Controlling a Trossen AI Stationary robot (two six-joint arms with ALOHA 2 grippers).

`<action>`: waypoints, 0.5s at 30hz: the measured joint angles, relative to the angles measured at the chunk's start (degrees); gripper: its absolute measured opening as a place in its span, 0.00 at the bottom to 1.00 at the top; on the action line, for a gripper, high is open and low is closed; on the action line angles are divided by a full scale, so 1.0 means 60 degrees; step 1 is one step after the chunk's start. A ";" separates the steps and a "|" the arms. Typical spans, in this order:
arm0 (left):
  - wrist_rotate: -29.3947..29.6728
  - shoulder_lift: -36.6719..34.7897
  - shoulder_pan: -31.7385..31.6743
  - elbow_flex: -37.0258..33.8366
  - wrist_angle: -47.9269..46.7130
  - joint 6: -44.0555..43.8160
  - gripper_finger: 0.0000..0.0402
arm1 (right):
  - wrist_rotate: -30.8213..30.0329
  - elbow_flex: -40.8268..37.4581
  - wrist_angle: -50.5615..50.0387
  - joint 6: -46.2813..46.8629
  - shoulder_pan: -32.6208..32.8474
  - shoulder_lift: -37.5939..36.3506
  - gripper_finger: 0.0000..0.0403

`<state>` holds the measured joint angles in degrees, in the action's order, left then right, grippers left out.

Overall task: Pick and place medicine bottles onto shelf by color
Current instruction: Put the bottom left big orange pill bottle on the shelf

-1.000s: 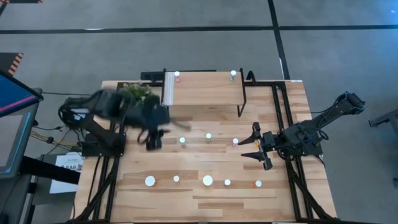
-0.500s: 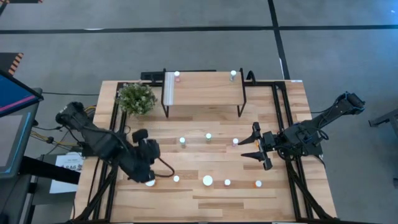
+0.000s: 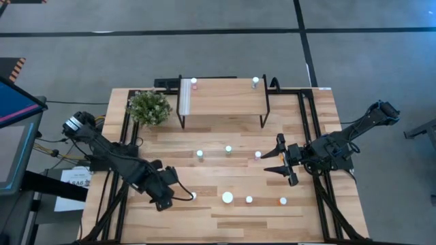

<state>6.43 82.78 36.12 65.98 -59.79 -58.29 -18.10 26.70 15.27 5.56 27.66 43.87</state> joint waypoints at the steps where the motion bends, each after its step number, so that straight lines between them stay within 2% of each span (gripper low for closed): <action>1: -0.0165 0.0000 0.0000 -0.0172 0.0301 -0.0049 0.53 | -0.0002 0.0000 0.0000 -0.0001 0.0000 -0.0001 0.56; 3: -0.0549 0.0004 0.0000 -0.0430 0.0931 -0.0095 0.59 | -0.0002 0.0000 0.0000 -0.0004 0.0000 0.0002 0.56; 7: -0.1044 0.0101 0.0064 -0.0605 0.1016 -0.0438 0.69 | -0.0002 0.0000 -0.0004 -0.0003 -0.0011 0.0001 0.56; 15: -0.0864 0.0095 0.0618 -0.0937 0.1162 -0.0424 0.74 | -0.0002 0.0000 0.0000 0.0000 -0.0009 0.0000 0.56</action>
<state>1.25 83.35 39.83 60.36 -52.82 -60.84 -18.11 26.70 15.27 5.56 27.61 43.87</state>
